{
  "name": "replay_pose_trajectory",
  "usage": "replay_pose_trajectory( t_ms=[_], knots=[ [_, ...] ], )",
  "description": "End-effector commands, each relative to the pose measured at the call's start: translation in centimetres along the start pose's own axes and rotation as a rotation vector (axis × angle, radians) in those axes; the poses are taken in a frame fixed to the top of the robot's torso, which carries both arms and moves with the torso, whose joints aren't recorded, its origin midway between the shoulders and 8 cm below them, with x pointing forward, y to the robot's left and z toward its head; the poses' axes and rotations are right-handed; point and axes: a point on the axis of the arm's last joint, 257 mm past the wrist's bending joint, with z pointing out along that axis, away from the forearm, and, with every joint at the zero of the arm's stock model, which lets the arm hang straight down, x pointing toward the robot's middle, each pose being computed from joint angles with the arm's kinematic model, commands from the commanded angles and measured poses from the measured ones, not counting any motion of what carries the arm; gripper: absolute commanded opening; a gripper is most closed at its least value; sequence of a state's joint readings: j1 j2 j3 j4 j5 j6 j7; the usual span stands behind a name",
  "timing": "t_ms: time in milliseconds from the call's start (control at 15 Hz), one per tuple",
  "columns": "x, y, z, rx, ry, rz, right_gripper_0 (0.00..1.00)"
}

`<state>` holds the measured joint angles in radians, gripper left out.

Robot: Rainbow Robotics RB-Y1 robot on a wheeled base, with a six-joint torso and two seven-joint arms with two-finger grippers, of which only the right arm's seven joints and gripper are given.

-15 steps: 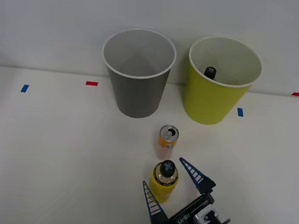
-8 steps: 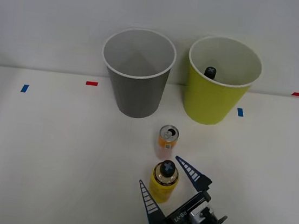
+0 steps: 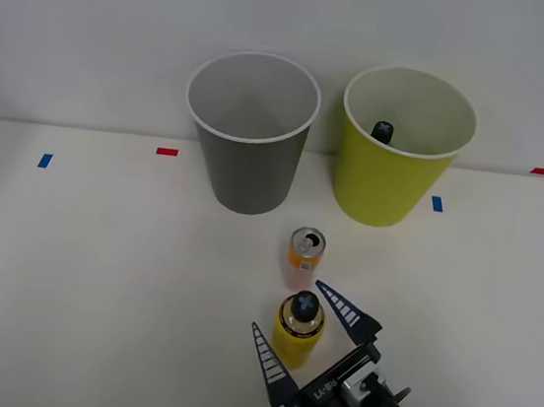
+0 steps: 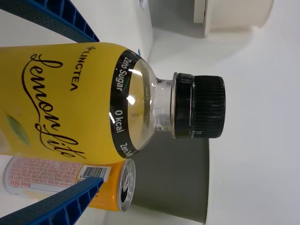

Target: Put cans in the gray bin, plastic bottles in the light green bin

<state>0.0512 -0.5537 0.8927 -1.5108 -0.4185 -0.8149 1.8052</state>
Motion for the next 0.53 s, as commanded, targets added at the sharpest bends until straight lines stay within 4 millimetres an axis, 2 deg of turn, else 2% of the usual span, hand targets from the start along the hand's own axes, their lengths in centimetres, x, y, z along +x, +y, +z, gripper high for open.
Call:
replay_pose_trajectory(
  t_ms=[67,533],
  knots=[
    [0.0,0.2,0.2,-0.008,-0.002,-0.011,0.02],
    [-1.2,0.2,0.4,0.006,-0.045,-0.029,0.00]
  ],
)
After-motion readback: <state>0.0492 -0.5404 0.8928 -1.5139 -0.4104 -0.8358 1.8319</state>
